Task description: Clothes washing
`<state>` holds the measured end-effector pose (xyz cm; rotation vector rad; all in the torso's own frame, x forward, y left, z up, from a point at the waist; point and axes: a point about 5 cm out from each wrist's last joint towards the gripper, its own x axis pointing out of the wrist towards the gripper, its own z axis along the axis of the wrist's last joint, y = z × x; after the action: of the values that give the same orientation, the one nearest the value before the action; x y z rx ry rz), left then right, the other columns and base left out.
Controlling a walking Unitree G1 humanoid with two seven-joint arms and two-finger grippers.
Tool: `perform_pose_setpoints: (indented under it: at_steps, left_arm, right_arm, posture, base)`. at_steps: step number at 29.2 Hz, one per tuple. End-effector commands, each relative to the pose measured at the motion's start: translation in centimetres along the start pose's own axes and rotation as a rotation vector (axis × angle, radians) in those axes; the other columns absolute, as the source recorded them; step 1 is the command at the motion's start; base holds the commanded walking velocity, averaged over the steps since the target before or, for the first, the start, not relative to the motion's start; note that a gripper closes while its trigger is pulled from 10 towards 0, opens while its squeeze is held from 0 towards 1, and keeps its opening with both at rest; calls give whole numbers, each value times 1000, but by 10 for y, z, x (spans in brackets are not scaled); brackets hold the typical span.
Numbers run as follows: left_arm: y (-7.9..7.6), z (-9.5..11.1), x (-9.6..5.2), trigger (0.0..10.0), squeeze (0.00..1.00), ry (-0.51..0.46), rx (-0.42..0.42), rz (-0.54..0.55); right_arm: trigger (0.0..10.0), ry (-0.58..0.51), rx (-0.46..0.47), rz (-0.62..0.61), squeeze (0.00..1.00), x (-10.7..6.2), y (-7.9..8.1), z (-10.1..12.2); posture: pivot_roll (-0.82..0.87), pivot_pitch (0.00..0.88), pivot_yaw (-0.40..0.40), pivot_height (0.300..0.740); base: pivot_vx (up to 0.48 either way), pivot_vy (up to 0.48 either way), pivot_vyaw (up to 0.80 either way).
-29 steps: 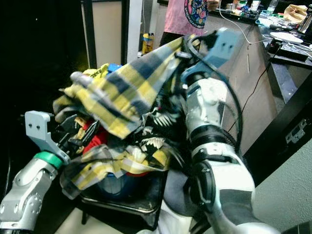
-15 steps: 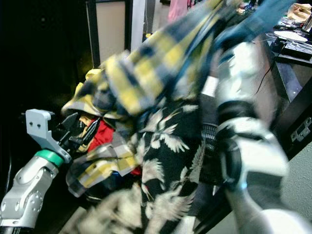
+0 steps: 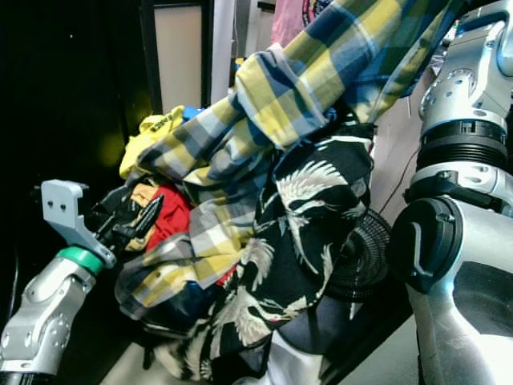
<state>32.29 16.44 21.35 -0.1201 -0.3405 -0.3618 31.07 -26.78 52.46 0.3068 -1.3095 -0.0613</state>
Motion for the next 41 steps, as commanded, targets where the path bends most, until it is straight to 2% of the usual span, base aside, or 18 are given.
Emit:
perform_pose_setpoints:
  at_steps: [1,5,7,12,13,14,15,18,21,24,28,29,31,33,34,35,37,41]
  left_arm:
    - [1,-1,-1,10000,0,0,0,1]
    - [3,-1,-4,10000,0,0,4,7]
    - [3,-1,-4,10000,0,0,4,7]
    - [-1,-4,-3,10000,0,4,-2,3]
    - [-2,-4,-2,10000,0,4,-3,1]
    - [-3,-4,-2,10000,0,3,-4,0]
    - [-3,-3,-1,10000,0,3,-4,-1]
    - [-2,-3,-1,10000,0,3,-3,-2]
    - [-1,-3,-1,10000,0,6,4,-1]
    - [-1,-3,-1,10000,0,7,6,0]
    - [0,-3,-4,10000,0,12,11,5]
    - [0,-3,-4,10000,0,12,11,5]
    - [-1,-5,-4,10000,0,19,14,4]
    - [-1,-5,-4,10000,0,19,14,4]
    - [-1,-5,-4,10000,0,22,15,4]
    - [-1,-5,-4,10000,0,22,15,4]
    - [-2,-7,-5,10000,0,31,24,7]
    - [-2,-7,-5,10000,0,30,26,15]
  right_arm:
    - [0,-250,-8,20,0,30,4,64]
    - [0,-381,-13,109,0,52,22,113]
    - [0,-381,-13,109,0,52,22,113]
    - [0,-114,-88,202,0,38,34,53]
    - [1373,-47,-90,224,0,31,36,36]
    - [1373,-5,-88,238,0,27,37,26]
    - [10000,62,-85,253,0,18,38,8]
    - [10000,209,-83,298,0,-7,42,-30]
    - [10000,461,-65,373,0,-62,46,-90]
    - [10000,507,-60,381,0,-74,46,-100]
    - [10000,753,-17,473,0,-131,52,-135]
    - [10000,753,-17,473,0,-131,52,-135]
    - [10000,962,-21,613,0,-172,56,-153]
    - [10000,962,-21,613,0,-172,56,-153]
    - [10000,1066,-5,670,0,-199,57,-160]
    - [10000,1066,-5,670,0,-199,57,-160]
    - [10000,1156,11,699,0,-233,61,-163]
    - [10000,1142,26,636,0,-243,62,-161]
  posture:
    - [-25,15,2,740]
    - [-29,13,2,740]
    - [-29,13,2,740]
    - [-30,10,4,740]
    - [-30,10,4,740]
    - [-29,11,5,740]
    - [-30,10,5,740]
    - [-31,11,6,740]
    - [-31,11,6,740]
    - [-31,11,6,740]
    - [-25,14,1,740]
    - [-25,14,1,740]
    - [-25,14,1,740]
    - [-25,14,1,740]
    - [-27,15,-4,740]
    - [-27,15,-4,740]
    - [-27,16,-3,740]
    - [-28,18,0,740]
  base:
    - [0,0,0]
    - [0,0,0]
    - [0,0,0]
    - [0,0,0]
    - [0,0,0]
    - [0,0,0]
    - [0,0,0]
    - [0,0,0]
    - [0,0,0]
    - [0,0,0]
    - [0,0,0]
    - [0,0,0]
    - [0,0,0]
    - [0,0,0]
    - [0,0,0]
    - [0,0,0]
    - [0,0,0]
    - [0,0,0]
